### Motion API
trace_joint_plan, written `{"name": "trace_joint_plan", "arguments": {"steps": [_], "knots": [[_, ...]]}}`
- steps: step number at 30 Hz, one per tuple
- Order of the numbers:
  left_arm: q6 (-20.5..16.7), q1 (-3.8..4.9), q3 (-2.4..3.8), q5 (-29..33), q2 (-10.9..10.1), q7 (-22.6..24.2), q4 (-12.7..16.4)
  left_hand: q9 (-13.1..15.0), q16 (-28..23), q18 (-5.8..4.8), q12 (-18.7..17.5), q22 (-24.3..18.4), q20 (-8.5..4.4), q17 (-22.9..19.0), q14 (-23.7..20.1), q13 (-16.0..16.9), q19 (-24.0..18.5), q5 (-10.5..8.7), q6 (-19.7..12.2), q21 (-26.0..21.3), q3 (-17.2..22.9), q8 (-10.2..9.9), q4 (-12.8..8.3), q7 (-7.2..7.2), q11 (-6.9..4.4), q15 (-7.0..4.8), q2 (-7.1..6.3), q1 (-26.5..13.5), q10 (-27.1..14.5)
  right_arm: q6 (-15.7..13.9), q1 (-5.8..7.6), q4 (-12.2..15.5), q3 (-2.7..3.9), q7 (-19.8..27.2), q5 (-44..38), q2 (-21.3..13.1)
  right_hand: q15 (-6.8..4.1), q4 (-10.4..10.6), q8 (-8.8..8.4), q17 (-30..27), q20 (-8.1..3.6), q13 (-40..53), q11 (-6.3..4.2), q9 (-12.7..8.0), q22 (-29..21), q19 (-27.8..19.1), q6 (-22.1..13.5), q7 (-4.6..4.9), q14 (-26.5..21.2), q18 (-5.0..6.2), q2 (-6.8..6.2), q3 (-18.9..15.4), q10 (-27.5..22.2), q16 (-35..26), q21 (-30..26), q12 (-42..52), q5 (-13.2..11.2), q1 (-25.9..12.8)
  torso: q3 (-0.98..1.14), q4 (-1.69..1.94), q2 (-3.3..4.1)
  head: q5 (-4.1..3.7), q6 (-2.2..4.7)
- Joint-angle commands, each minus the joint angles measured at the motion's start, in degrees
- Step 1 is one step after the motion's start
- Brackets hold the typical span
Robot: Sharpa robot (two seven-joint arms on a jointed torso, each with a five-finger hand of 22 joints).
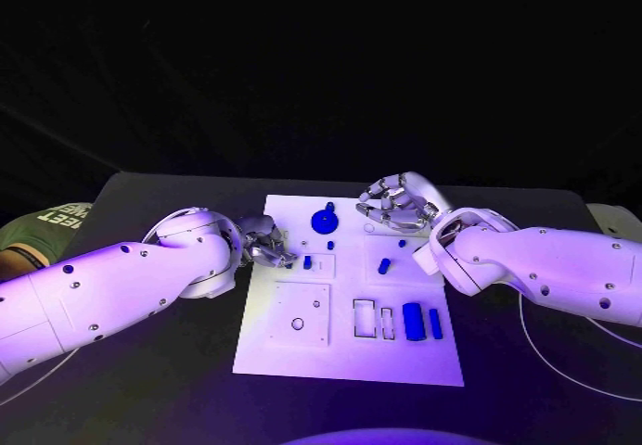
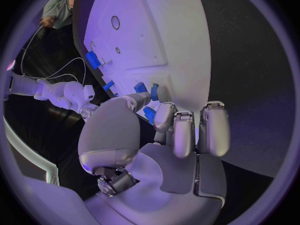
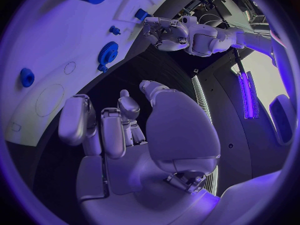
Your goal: Assemble the parts on the task board
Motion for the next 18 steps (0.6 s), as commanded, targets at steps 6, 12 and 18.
{"name": "trace_joint_plan", "arguments": {"steps": [6, 12, 18], "knots": [[0.3, 0.00, 0.04, 0.4, 0.0, 0.2, 0.3, -0.1, 0.3, -0.59, 0.3, 0.0, 0.10, 15.0, 5.8, 0.1, 0.4, -0.14, 0.4, 0.3, -0.3, -0.3, 0.6, -0.04, -0.04, -0.43, -0.14, -0.8, 0.3, 0.2, -0.04, 0.0, 0.00, 0.5, -0.3, 0.0, -0.44, 0.1, 0.26, 0.1, -0.10, -0.1, -0.10, -0.1, 4.6, 0.4, 0.0, -0.25, 2.1, 0.23, 0.01, 0.1, 0.2, -0.3, -0.3, 0.2, 0.3, -0.5, 0.04, 0.04, -0.03, 0.00, -0.06], [0.4, 0.00, 0.05, 0.6, -0.1, 0.2, 0.6, -0.1, 0.3, -0.61, 0.4, 0.1, 0.10, 15.0, 5.8, 0.2, 0.5, -0.14, 0.4, 0.3, -0.6, -0.3, 0.8, -0.03, -0.03, -0.42, -0.17, -1.0, 0.4, 0.2, -0.04, 0.0, 0.00, 0.5, -0.3, 0.1, -0.44, 0.1, 0.26, 0.1, -0.10, -0.1, -0.10, -0.1, 4.6, 0.4, 0.0, -0.25, 2.1, 0.23, 0.01, 0.1, 0.2, -0.3, -0.3, 0.2, 0.3, -0.5, 0.04, -0.03, -0.03, 0.05, -0.09], [0.8, 0.01, 0.06, 0.7, -0.1, 0.0, 0.6, -0.1, 0.3, -0.61, 0.4, 0.1, 0.10, 15.0, 5.8, 0.1, 0.5, -0.14, 0.4, 0.3, -0.7, -0.3, 0.8, -0.03, -0.02, -0.42, -0.24, -1.1, 0.3, 0.2, -0.04, 0.0, 0.00, 0.5, -0.3, 0.0, -0.44, 0.1, 0.26, 0.1, -0.10, -0.1, -0.10, -0.1, 4.6, 0.4, 0.0, -0.25, 2.1, 0.23, 0.01, 0.1, 0.2, -0.3, -0.3, 0.2, 0.3, -0.5, 0.04, -0.02, -0.01, 0.02, -0.09]]}}
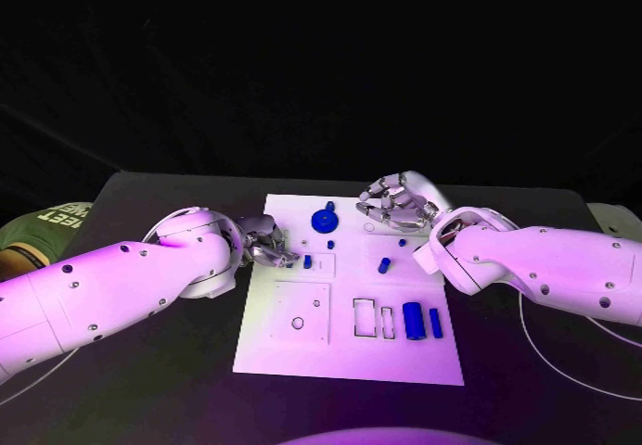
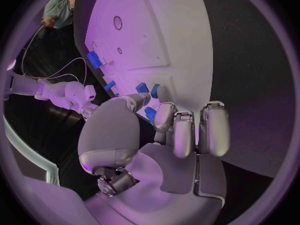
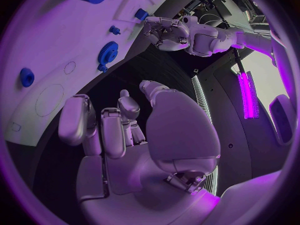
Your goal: Assemble the parts on the task board
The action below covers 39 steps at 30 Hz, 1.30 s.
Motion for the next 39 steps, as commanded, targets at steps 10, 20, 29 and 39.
{"name": "trace_joint_plan", "arguments": {"steps": [10, 20, 29, 39], "knots": [[0.4, 0.01, 0.05, 0.5, 0.0, -0.2, 0.0, -0.1, 0.3, -0.62, 0.1, 0.1, 0.10, 15.0, 5.8, 0.0, 0.5, -0.07, 0.5, 0.3, -0.2, -0.4, 0.3, -0.03, -0.03, -0.42, 0.17, -0.9, 0.3, 0.2, -0.04, 0.0, 0.00, 0.5, -0.3, 0.0, -0.44, 0.1, 0.26, 0.1, -0.10, -0.1, -0.10, -0.1, 4.6, 0.4, 0.0, -0.25, 2.1, 0.23, 0.01, 0.1, 0.2, -0.3, -0.3, 0.2, 0.3, -0.5, -0.04, 0.01, 0.02, -0.02, 0.05], [-3.6, 0.01, 0.88, 1.9, -0.6, 1.2, 0.3, -0.2, -0.2, -0.47, -1.1, -0.6, 0.22, 13.8, 5.5, -1.6, 0.1, -0.11, -0.1, 0.0, -2.8, -0.7, 0.4, 0.33, 0.26, -0.23, -0.14, -3.0, -0.7, 0.1, -0.04, -0.1, 0.00, 0.5, -0.3, 0.1, -0.44, 0.1, 0.26, 0.1, -0.10, -0.1, -0.10, -0.1, 4.6, 0.4, 0.0, -0.25, 2.1, 0.23, 0.01, 0.1, 0.2, -0.3, -0.3, 0.2, 0.3, -0.5, -0.03, 0.07, -0.04, -0.12, 0.24], [-8.7, 0.03, 1.89, 4.1, -1.5, 2.9, 0.5, -0.1, -0.6, -0.18, -2.3, -1.8, 0.27, 12.7, 5.2, -3.1, -0.6, -0.32, -0.7, -0.8, -8.8, -0.7, 0.5, 0.37, 0.33, -0.18, 0.76, -9.1, -1.8, 0.1, -0.04, -0.3, 0.00, 0.5, -0.2, 0.1, -0.46, -0.1, 0.28, 0.2, -0.12, -0.1, -0.12, -0.1, 4.6, 0.5, -0.1, -0.27, 2.1, 0.25, 0.02, 0.1, 0.3, -0.3, -0.4, 0.3, 0.5, -0.7, -0.04, -0.07, 0.03, -0.14, 0.32], [-15.4, 0.45, 2.43, 9.3, -1.5, 14.4, -0.8, -1.4, -11.9, 4.83, -20.3, -28.8, 2.84, -6.7, -2.6, -25.8, -16.1, 0.33, -12.0, -18.5, -8.5, -4.6, -0.9, 5.34, 4.85, 3.61, 0.60, 4.9, -21.5, -0.1, -0.04, -0.5, 0.00, 0.5, -0.2, 0.0, -0.46, -0.1, 0.27, 0.0, -0.12, -0.2, -0.11, -0.1, 4.4, 0.4, -0.1, -0.27, 2.0, 0.30, -0.01, 0.1, 0.2, -0.5, -0.7, 0.1, 0.5, -0.7, 0.04, 0.12, -0.04, -0.61, 0.63]]}}
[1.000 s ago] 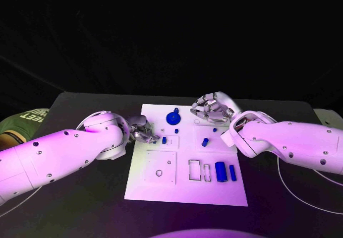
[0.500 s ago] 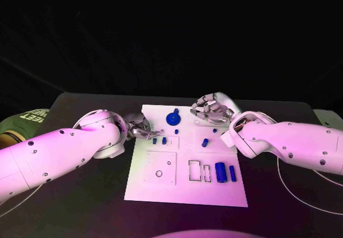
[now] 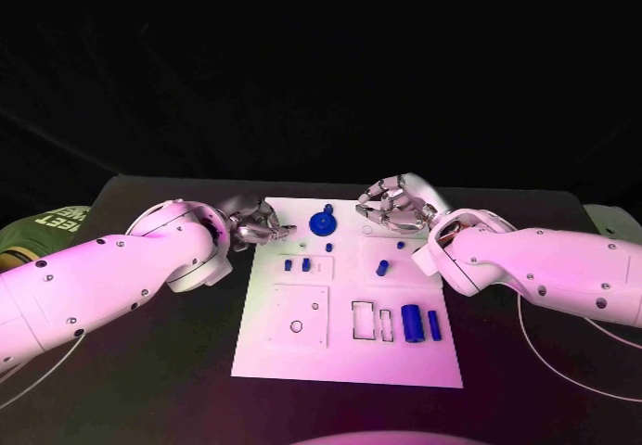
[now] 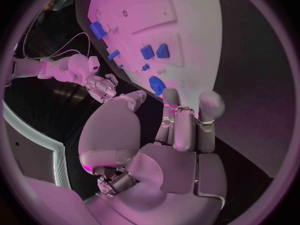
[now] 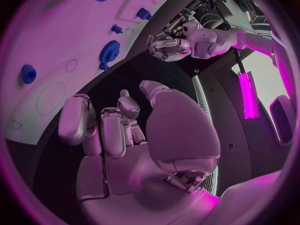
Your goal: Assemble the parts on the task board
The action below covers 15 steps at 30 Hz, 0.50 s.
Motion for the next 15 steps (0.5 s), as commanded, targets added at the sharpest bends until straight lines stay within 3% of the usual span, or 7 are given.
{"name": "trace_joint_plan", "arguments": {"steps": [1, 2, 3, 5, 8, 11, 15], "knots": [[-5.1, 0.22, 0.08, 5.0, 0.5, 11.3, -0.4, -1.4, -6.6, 2.35, -3.8, -12.4, 1.59, -8.6, -4.5, -3.4, -7.8, -0.02, -3.8, -9.3, 1.5, -2.0, -0.7, 2.37, 2.17, 1.86, -0.39, 7.2, -5.9, -0.1, -0.03, -0.1, 0.01, 0.5, -0.3, 0.0, -0.46, -0.1, 0.27, -0.1, -0.12, -0.2, -0.12, -0.1, 4.5, 0.3, -0.1, -0.27, 2.0, 0.30, -0.01, 0.2, 0.1, -0.3, -0.4, 0.0, 0.2, -0.7, 0.03, 0.10, -0.01, -0.25, 0.29], [-5.2, 0.25, 0.05, 5.2, 0.8, 13.5, -0.5, -2.2, -8.4, 2.90, -4.9, -15.8, 2.14, -11.3, -6.3, -4.2, -9.9, 0.07, -4.5, -12.1, 2.6, -2.9, -1.8, 2.94, 2.68, 2.24, -0.39, 10.5, -7.5, -0.1, -0.03, -0.1, 0.01, 0.5, -0.2, 0.0, -0.46, -0.2, 0.26, -0.2, -0.12, -0.2, -0.12, -0.1, 4.4, 0.3, -0.2, -0.27, 2.0, 0.32, -0.03, 0.2, 0.1, -0.3, -0.5, 0.0, 0.2, -0.6, 0.02, 0.06, 0.02, -0.28, 0.33], [-5.4, 0.28, -0.02, 4.9, 1.0, 15.6, -0.6, -3.7, -12.6, 2.99, -7.6, -17.1, 2.81, -17.4, -10.7, -6.0, -11.5, 0.17, -5.8, -14.0, 5.8, -4.6, -4.3, 3.99, 3.55, 3.00, -0.12, 16.1, -10.5, -0.2, -0.03, -0.1, 0.01, 0.5, -0.2, 0.0, -0.46, -0.2, 0.26, -0.2, -0.12, -0.2, -0.12, -0.1, 4.4, 0.3, -0.2, -0.27, 2.0, 0.32, -0.03, 0.2, 0.1, -0.3, -0.5, 0.0, 0.2, -0.6, 0.00, 0.02, 0.03, -0.29, 0.35], [-5.7, 0.30, -0.22, 3.6, 1.5, 18.6, -0.9, -5.6, -15.5, 2.97, -10.9, -17.9, 3.88, -21.5, -14.7, -8.8, -12.8, -0.14, -5.4, -15.6, 8.0, -6.3, -6.0, 4.99, 4.60, 4.14, -1.14, 19.4, -12.6, -0.4, -0.03, -0.2, 0.01, 0.6, -0.2, 0.0, -0.46, -0.3, 0.24, -0.3, -0.12, -0.4, -0.13, -0.1, 4.3, 0.2, -0.2, -0.27, 2.0, 0.36, -0.06, 0.3, -0.1, -0.4, -0.7, -0.1, 0.2, -0.4, -0.03, 0.02, 0.04, -0.40, 0.36], [-6.0, 0.31, -0.77, -0.4, 2.5, 22.6, -1.4, -9.0, -16.0, 3.19, -14.9, -17.9, 4.66, -24.2, -17.2, -13.5, -13.3, -0.35, -4.8, -15.9, 9.4, -9.2, -8.1, 5.23, 5.08, 4.64, -2.33, 21.6, -12.5, -0.9, -0.03, -0.3, 0.01, 0.8, -0.2, 0.1, -0.46, -0.5, 0.20, -0.5, -0.13, -0.7, -0.12, -0.1, 4.1, 0.1, -0.4, -0.23, 1.9, 0.45, 0.00, 0.5, -0.5, -0.5, -1.3, -0.5, 0.4, -0.1, -0.06, 0.03, 0.04, -0.58, 0.55], [-5.7, 0.28, -1.49, -7.2, 4.0, 25.4, -2.1, -11.1, -16.2, 3.20, -18.5, -17.7, 4.86, -25.8, -18.4, -16.9, -13.8, -0.77, -4.1, -16.0, 9.0, -11.2, -8.7, 5.09, 5.32, 4.88, -3.48, 21.3, -13.1, -1.3, -0.02, -0.5, 0.01, 1.0, -0.1, 0.2, -0.43, -0.6, 0.19, -0.8, -0.12, -2.7, -0.07, -0.1, 3.8, -0.2, -0.5, -0.18, 1.8, 0.56, 0.02, 0.7, -2.1, -0.8, -1.9, -2.8, 0.5, 0.1, -0.02, -0.13, 0.11, -0.63, 0.64], [-5.0, 0.26, -1.95, -14.0, 5.2, 26.5, -3.0, -13.6, -15.9, 3.28, -23.0, -17.5, 5.07, -27.8, -19.0, -21.0, -13.9, -0.97, -3.4, -15.8, 8.3, -13.8, -9.3, 5.10, 5.59, 5.23, -4.33, 21.2, -13.5, -1.7, -0.01, -0.5, 0.01, 1.3, 0.0, 0.2, -0.41, -0.6, 0.19, -1.2, -0.10, -4.0, -0.04, -0.2, 3.6, -0.4, -0.5, -0.14, 1.7, 0.65, 0.02, 0.8, -3.1, -1.1, -2.4, -4.2, 0.5, 0.2, 0.03, -0.16, 0.09, -0.71, 0.70]]}}
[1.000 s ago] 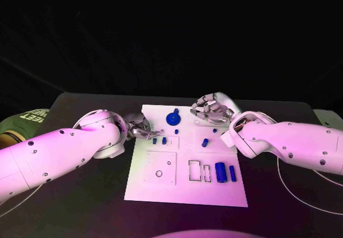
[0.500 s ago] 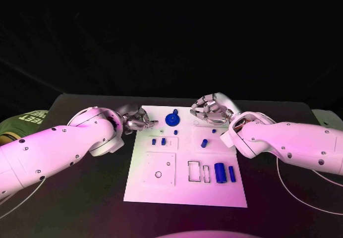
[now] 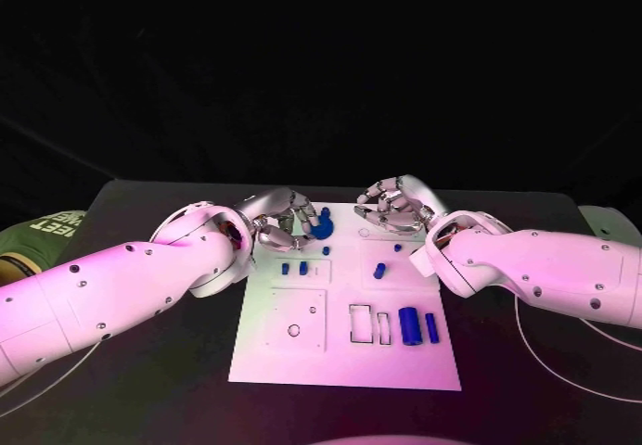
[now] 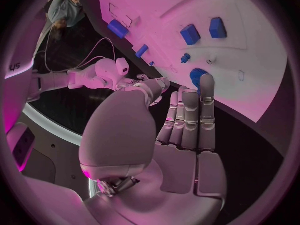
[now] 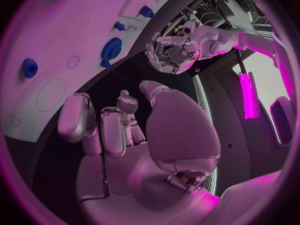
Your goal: Assemble the parts on the task board
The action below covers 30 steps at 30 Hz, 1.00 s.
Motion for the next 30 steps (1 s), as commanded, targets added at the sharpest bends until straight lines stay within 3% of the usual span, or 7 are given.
{"name": "trace_joint_plan", "arguments": {"steps": [1, 4, 12, 22, 30], "knots": [[0.0, 0.04, -0.16, -11.2, 0.9, 5.8, -0.7, -1.5, 0.3, 0.82, -2.6, 0.2, 0.11, -0.9, -0.4, -2.4, -0.3, -0.25, 0.8, 0.0, -0.4, -1.5, -0.5, -0.07, 0.23, 0.08, -0.69, 0.2, -0.5, -1.0, -0.02, 0.0, -0.01, 1.0, 0.0, 0.1, -0.40, -0.1, 0.19, -0.2, -0.10, -1.0, 0.06, -0.1, 3.6, -0.4, -0.3, 0.07, 1.7, 0.67, 0.00, 0.4, -1.0, -0.5, -0.6, -1.1, 0.2, 0.2, 0.08, -0.12, 0.03, -0.11, 0.09], [1.6, 0.04, -0.29, -15.4, 1.7, 5.4, -1.4, -2.7, 1.9, 0.78, -4.9, 0.6, 0.35, -0.7, 0.4, -4.5, -0.1, -0.33, 1.3, 0.4, -1.1, -3.0, -0.9, -0.14, 0.58, 0.27, -0.96, 0.1, -0.8, -1.3, -0.01, 0.0, -0.01, 1.2, 0.0, 0.1, -0.36, 0.0, 0.26, -1.1, -0.05, -4.3, 0.11, -0.1, 3.1, -0.9, -0.4, 0.12, 1.4, 0.87, -0.10, 0.6, -3.3, -1.3, -1.9, -4.7, 0.3, 0.2, 0.06, -0.01, 0.01, -0.29, 0.12], [4.6, 0.03, -0.55, -21.3, 4.0, 3.4, -3.4, -4.5, 9.2, 0.55, -7.8, 3.4, 0.42, 6.2, 6.7, -7.9, 2.5, -0.29, 3.4, 3.9, -2.8, -5.0, -1.3, -0.51, 0.62, 0.23, -0.66, 0.2, 0.7, -2.3, 0.02, 0.1, 0.00, 1.7, 0.3, 0.2, -0.34, 0.0, 0.47, -3.3, -0.02, -12.2, 0.14, -0.1, 1.3, -2.2, -0.7, 0.17, 0.6, 1.51, -0.41, 1.3, -7.6, -3.4, -5.9, -12.9, 0.4, 0.2, 0.04, -0.10, 0.05, -0.33, 0.28], [7.0, 0.02, -0.74, -23.4, 6.8, 1.2, -6.3, -5.3, 12.4, -0.51, -9.5, 9.9, 0.37, 9.4, 9.7, -9.7, 6.5, -0.19, 5.1, 9.0, -3.0, -5.8, -1.6, -0.89, 0.58, 0.20, -0.28, 0.5, 1.5, -3.5, 0.05, 0.2, 0.00, 2.4, 0.7, 0.3, -0.33, 0.1, 0.56, -4.1, -0.01, -13.4, 0.15, -0.1, 0.8, -2.5, -0.7, 0.17, 0.3, 1.67, -0.51, 1.4, -8.0, -4.2, -7.0, -14.0, 0.5, 0.1, 0.08, -0.37, 0.14, -0.41, 0.37], [8.6, -0.15, -1.05, -23.9, 9.2, -0.1, -8.6, -5.7, 13.5, -0.95, -10.2, 12.4, 0.29, 10.6, 10.9, -10.5, 8.2, -0.13, 5.8, 11.1, -2.3, -6.4, -1.8, -1.10, 0.53, 0.12, 0.07, 0.9, 2.0, -3.8, 0.05, 0.4, 0.00, 2.6, 0.9, 0.4, -0.32, 0.1, 0.57, -4.3, -0.01, -13.6, 0.16, -0.1, 0.7, -2.6, -0.7, 0.18, 0.3, 1.72, -0.53, 1.4, -8.0, -4.3, -7.3, -14.2, 0.5, 0.1, 0.11, -0.48, 0.22, -0.51, 0.34]]}}
